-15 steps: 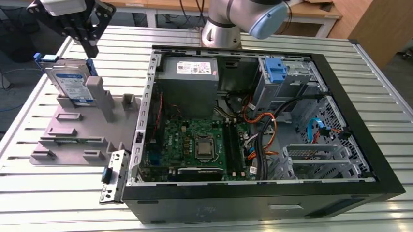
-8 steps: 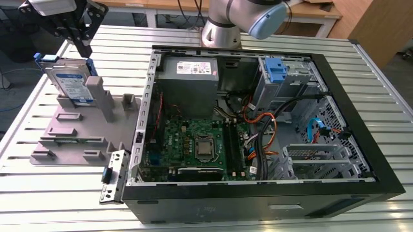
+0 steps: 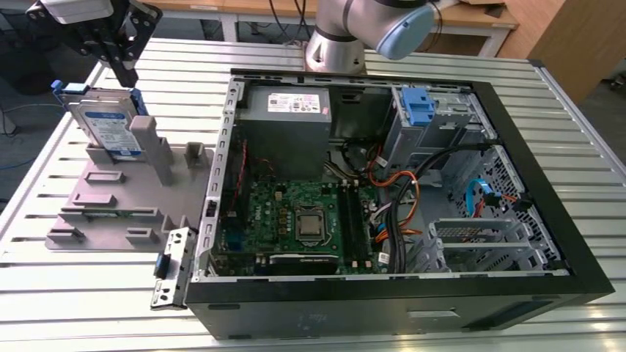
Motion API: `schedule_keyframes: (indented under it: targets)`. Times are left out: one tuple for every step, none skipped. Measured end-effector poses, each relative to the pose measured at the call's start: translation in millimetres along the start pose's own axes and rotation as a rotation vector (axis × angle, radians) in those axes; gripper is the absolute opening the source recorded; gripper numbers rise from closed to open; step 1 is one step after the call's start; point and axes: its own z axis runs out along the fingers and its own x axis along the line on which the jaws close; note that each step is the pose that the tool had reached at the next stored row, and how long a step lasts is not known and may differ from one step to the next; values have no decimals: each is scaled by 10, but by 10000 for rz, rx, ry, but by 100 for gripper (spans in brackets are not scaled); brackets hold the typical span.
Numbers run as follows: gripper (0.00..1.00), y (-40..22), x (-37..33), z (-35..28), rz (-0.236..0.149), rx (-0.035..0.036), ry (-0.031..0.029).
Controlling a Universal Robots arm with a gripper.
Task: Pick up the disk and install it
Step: 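Reach for the disk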
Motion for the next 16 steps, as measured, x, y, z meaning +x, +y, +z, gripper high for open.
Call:
schedule_keyframes:
  targets:
    - [11, 0, 0, 0, 0, 0, 0]
    - [11, 0, 0, 0, 0, 1, 0]
    - [11, 0, 0, 0, 0, 0, 0]
    - [11, 0, 0, 0, 0, 0, 0]
    - [11, 0, 1, 0, 0, 0, 0]
    - [11, 0, 0, 0, 0, 0, 0]
    - [11, 0, 2, 1, 0, 0, -1]
    - [11, -1, 9, 3, 2, 0, -1]
    - [11, -2, 19, 4, 2, 0, 1]
    - [11, -3, 32, 6, 0, -3, 0]
    - [11, -4, 47, 8, 1, -6, 0]
    - [11, -5, 63, 10, 1, -8, 0]
    - [11, -7, 81, 11, 0, -11, 1]
    - [11, -8, 100, 13, 0, -13, 1]
    - [11, -10, 118, 15, 0, -16, 1]
    - [11, -11, 138, 17, 1, -19, 1]
